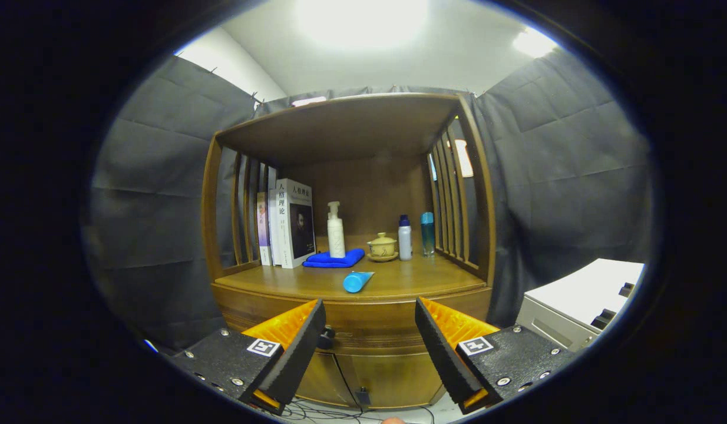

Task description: Pull open the drawer, take out the items inside it, and place them on the countertop above the cabinet.

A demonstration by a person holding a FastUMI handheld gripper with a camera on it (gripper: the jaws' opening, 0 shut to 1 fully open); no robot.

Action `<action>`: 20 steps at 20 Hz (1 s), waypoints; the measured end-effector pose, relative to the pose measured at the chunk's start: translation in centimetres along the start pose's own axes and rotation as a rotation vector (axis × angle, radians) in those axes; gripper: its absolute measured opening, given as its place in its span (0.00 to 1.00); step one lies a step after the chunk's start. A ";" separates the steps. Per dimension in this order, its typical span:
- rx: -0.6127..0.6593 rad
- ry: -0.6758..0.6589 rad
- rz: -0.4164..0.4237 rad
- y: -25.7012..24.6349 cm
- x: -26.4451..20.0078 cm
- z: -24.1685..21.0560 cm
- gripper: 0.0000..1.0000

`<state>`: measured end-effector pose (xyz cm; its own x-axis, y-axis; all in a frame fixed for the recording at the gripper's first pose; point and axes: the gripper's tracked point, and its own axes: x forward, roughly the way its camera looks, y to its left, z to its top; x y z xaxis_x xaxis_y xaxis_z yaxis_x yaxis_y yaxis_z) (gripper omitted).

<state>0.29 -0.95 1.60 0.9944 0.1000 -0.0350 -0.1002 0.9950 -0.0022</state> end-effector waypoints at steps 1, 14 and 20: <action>-0.001 -0.003 0.001 -0.2 -0.5 0.1 0.94; 0.024 0.007 -0.011 -2.1 -3.5 -1.2 0.94; 0.011 0.022 -0.008 -2.1 -3.4 -1.9 0.94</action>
<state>-2.96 -3.40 -0.14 0.9941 0.0921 -0.0568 -0.0918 0.9957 0.0082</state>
